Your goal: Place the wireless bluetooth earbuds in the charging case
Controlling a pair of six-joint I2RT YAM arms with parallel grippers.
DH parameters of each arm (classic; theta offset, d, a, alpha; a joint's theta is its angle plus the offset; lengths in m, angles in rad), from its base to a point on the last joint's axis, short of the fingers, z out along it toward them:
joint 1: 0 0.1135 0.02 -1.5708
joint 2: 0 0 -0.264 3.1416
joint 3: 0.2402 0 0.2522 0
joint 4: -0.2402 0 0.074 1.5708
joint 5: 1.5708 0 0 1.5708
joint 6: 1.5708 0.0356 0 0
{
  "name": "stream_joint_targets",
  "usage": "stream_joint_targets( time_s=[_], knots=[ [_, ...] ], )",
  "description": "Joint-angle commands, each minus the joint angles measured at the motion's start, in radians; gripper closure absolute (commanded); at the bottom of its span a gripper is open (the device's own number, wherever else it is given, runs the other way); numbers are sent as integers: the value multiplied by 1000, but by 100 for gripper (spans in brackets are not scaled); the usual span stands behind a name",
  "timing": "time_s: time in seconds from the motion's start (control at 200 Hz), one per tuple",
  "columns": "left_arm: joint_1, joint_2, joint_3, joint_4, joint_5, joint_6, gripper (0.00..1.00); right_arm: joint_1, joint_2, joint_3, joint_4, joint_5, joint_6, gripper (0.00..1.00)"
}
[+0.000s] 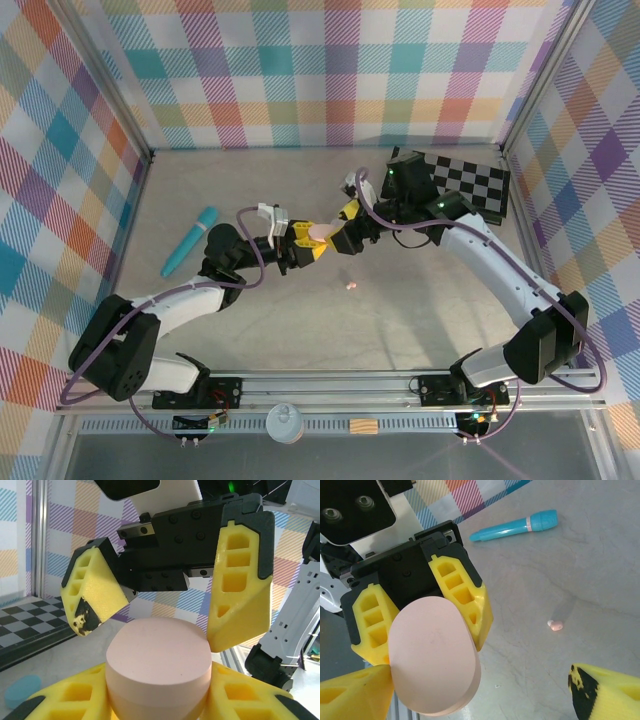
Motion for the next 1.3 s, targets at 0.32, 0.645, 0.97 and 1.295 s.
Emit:
stream_joint_targets(
  time_s=[0.32, 0.645, 0.97, 1.295],
  knots=[
    [6, 7, 23, 96, 68, -38, 68, -2, -63, -37, 186, 142, 2, 12],
    [6, -10, 8, 79, 84, 13, 68, -3, -33, 0, 181, 186, 82, 14],
    [6, -57, 3, -8, 84, 73, 67, -2, -26, 39, 140, 125, 96, 14],
    [6, -61, 9, -21, 85, 91, 67, -2, -27, 34, 105, -3, 25, 22]
  ],
)
